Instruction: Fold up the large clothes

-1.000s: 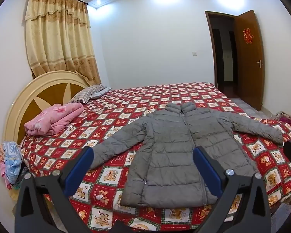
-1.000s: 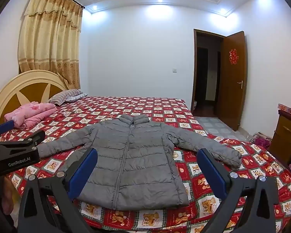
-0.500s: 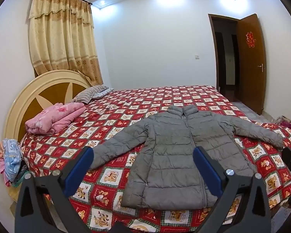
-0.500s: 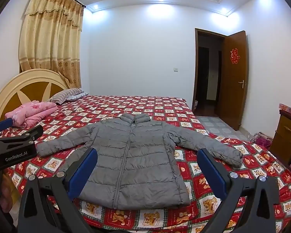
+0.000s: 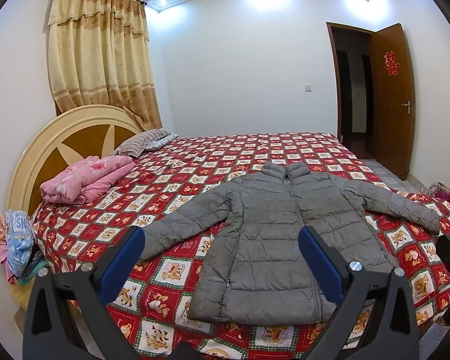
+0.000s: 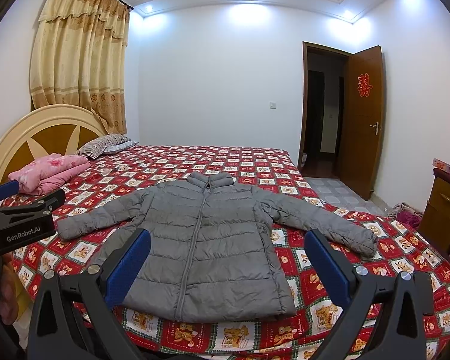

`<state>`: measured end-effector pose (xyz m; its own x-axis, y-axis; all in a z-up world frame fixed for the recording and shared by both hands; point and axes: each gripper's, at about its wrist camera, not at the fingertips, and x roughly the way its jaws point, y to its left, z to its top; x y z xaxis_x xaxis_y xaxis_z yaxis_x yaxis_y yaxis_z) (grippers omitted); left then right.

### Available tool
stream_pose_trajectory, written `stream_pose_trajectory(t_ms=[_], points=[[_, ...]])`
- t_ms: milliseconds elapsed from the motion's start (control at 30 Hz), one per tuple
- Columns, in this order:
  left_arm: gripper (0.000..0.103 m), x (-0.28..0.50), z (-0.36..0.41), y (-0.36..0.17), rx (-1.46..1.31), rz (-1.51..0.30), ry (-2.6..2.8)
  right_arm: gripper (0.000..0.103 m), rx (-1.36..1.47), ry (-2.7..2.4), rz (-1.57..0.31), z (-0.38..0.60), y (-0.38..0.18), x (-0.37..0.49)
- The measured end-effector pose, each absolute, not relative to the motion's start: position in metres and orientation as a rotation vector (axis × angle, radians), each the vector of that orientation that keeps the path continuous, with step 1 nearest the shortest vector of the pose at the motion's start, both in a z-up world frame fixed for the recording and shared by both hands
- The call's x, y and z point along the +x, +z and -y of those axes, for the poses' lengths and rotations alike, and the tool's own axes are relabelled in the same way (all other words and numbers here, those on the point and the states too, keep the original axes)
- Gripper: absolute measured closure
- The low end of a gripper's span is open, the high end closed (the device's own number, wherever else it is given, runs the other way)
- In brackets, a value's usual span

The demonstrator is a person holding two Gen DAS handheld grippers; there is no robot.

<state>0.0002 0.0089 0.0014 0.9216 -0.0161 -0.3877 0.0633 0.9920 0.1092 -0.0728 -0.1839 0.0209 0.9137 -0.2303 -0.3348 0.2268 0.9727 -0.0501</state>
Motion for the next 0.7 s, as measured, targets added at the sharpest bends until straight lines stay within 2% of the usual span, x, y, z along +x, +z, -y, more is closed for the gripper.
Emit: stream_pose_trajectory(t_ms=[700], points=[[0.0,0.0012,-0.0152,0.0031,0.096,-0.391,-0.029,0.001,-0.01,-0.232,-0.351,0.1814,0.0163,-0.0716]])
